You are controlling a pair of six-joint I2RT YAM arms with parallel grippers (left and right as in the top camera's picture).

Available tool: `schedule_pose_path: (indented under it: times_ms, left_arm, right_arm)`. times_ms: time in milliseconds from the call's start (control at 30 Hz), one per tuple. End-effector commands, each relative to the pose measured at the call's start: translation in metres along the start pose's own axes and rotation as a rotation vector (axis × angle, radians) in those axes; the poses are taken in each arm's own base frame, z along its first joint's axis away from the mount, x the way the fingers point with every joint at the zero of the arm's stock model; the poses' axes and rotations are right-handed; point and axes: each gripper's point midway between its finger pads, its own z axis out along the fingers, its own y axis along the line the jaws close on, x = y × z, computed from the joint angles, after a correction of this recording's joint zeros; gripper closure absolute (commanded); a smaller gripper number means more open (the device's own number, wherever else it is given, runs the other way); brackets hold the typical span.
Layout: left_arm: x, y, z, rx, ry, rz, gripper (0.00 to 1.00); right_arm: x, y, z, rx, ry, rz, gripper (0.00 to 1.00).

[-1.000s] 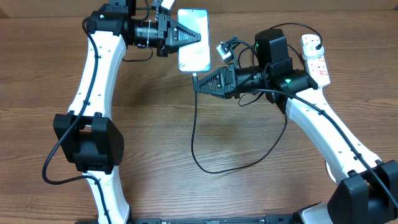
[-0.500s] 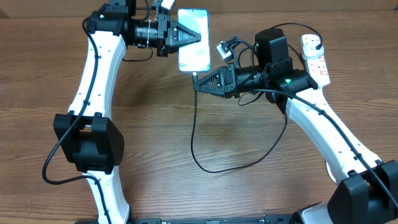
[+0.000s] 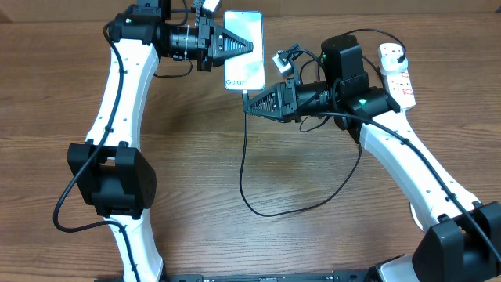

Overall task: Plug charger to phone and switch on socket
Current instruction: 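Align the USB-C plug under the phone's port with the right gripper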

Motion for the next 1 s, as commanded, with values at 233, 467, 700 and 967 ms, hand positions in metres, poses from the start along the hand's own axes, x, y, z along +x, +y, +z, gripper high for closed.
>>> schedule_pose_path:
  times_ms: [233,467,700,967]
  left_arm:
    - [0.0033,-0.0128,-0.0025,0.060,0.019,-0.006,0.96]
    - [0.0033,-0.0128,-0.0023,0.060,0.019,0.000,0.96]
    - [0.0049,-0.0137,0.0010,0.062,0.026,0.010,0.96]
    - [0.0064,-0.0153,0.0030,0.069,0.034,0.011,0.96]
  right_arm:
    - [-0.0051,0.0104,-0.0082,-0.004,-0.027,-0.030,0.96]
    - [-0.0051,0.0105,-0.0081,-0.004,-0.027,-0.031,0.96]
    - [-0.0085,0.0137,-0.0082,-0.012,-0.036,-0.033,0.96]
    - [-0.0103,0.0143,-0.0084,-0.012,-0.043,-0.043,0.96]
